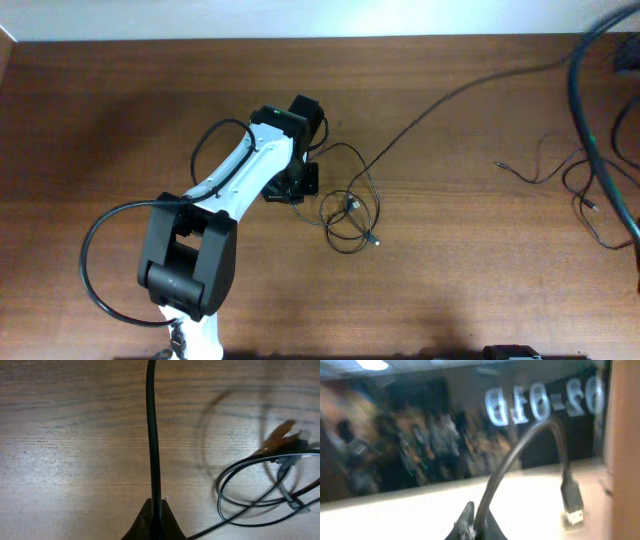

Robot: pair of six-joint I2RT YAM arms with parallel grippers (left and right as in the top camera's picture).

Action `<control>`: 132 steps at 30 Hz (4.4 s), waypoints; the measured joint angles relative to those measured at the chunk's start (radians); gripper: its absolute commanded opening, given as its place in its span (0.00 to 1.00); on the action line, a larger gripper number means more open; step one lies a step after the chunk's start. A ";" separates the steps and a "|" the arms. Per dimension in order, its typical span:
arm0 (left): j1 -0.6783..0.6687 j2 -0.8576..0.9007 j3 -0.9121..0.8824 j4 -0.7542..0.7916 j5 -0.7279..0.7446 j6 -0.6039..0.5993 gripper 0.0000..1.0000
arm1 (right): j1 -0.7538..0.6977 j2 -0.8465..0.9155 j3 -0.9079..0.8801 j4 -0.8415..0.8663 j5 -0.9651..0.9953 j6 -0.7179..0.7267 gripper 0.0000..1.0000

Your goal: Untangle cables

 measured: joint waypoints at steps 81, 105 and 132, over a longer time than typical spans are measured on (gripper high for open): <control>0.000 0.000 0.000 0.050 0.012 0.013 0.92 | 0.392 0.805 -0.462 -0.440 -0.219 0.563 0.99; -0.067 -0.002 -0.048 0.061 0.146 0.273 0.57 | 0.340 0.805 -0.463 -0.559 -0.346 0.341 0.49; 0.133 -0.711 -0.228 0.345 -0.285 -0.089 0.00 | 0.340 0.805 -0.463 -0.539 -0.346 0.340 0.45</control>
